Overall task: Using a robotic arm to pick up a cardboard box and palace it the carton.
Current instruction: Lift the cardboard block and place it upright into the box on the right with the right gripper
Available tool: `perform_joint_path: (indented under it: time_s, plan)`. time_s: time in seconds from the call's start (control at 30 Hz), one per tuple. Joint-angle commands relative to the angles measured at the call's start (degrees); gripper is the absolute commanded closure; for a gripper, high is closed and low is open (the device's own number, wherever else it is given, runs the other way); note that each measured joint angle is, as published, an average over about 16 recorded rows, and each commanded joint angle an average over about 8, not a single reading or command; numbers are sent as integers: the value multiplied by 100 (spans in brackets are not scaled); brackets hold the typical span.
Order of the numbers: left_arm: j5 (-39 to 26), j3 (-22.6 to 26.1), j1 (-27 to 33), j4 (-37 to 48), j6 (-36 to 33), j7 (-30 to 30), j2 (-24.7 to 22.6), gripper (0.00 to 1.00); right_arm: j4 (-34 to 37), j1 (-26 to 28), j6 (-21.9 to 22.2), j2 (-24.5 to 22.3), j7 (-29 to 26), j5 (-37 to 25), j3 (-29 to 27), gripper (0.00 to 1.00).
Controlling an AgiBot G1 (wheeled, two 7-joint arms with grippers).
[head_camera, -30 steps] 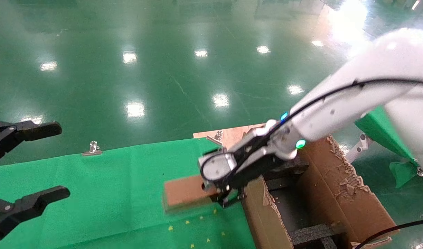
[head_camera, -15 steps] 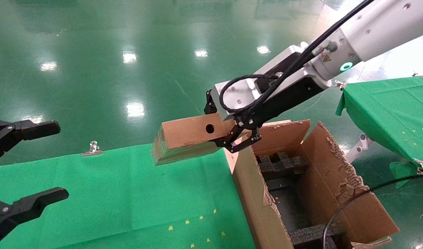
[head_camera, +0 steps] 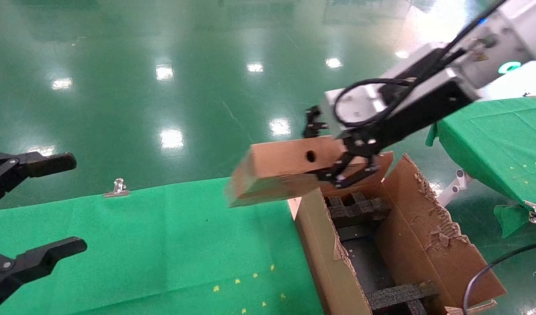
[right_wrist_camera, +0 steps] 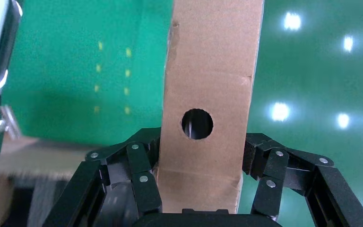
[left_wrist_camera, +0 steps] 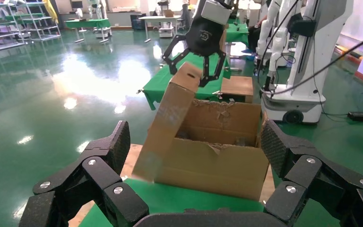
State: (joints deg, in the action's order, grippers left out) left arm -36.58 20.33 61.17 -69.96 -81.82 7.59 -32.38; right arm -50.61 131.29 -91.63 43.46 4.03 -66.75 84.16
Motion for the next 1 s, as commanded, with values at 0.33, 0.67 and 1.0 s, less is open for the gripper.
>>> perform_joint_path:
  time_s: [0.33, 0.67, 1.0]
  plan:
    - [0, 0, 0, 0, 0, 0, 0, 0, 432, 881, 20, -847, 175, -125, 1365, 100]
    - [0, 0, 0, 0, 0, 0, 0, 0, 1215, 1053, 74, -1246, 556, -323, 2182, 100]
    - [1, 0, -1, 2, 1, 0, 1, 0, 1510, 1034, 145, -1328, 581, -217, 2365, 100]
